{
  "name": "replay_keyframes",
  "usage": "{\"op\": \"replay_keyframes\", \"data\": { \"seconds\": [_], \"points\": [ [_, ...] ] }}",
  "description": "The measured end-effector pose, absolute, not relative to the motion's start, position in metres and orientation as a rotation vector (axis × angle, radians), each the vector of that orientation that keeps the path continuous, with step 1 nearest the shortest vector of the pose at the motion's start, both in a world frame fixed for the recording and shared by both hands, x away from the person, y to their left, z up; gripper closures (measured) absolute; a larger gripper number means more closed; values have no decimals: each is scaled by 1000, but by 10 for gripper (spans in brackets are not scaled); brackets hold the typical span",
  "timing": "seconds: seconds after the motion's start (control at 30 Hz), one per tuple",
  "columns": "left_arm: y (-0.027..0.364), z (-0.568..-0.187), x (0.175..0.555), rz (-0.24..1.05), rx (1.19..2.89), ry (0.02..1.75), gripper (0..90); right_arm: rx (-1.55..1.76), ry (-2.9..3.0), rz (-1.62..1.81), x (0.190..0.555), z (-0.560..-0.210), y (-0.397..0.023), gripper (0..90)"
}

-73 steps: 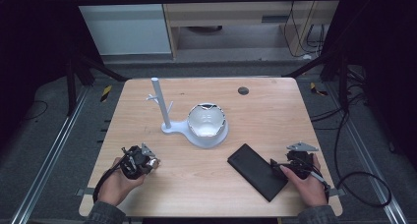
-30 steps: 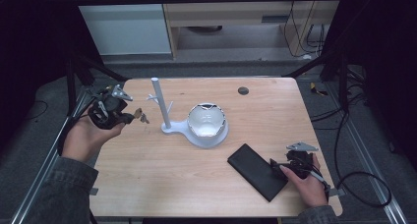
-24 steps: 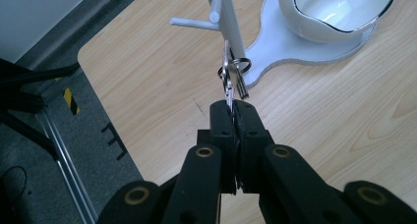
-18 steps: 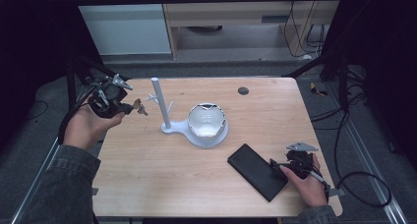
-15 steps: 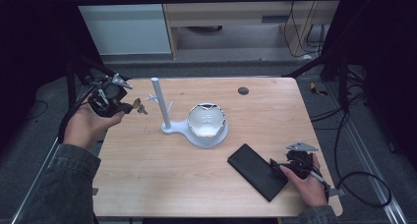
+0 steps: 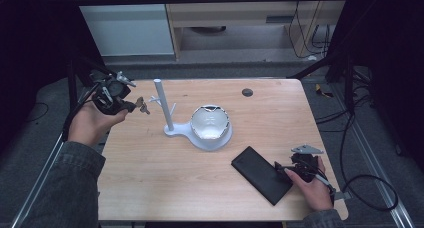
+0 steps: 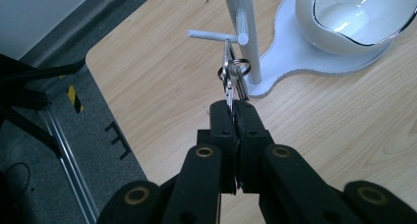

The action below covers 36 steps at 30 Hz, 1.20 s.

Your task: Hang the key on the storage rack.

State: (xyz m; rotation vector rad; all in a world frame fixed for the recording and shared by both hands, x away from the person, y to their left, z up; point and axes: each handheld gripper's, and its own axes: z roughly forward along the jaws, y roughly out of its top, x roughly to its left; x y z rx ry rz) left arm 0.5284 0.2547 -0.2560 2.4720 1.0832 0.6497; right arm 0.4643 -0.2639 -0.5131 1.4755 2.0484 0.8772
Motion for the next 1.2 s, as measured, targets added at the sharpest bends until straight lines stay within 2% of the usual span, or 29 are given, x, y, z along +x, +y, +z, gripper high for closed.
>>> {"op": "replay_keyframes", "data": {
  "seconds": [1.2],
  "points": [
    [243,-261,545,666,2473,1082,883,1467,2049,874,464,-513,-264,20]
  ]
}}
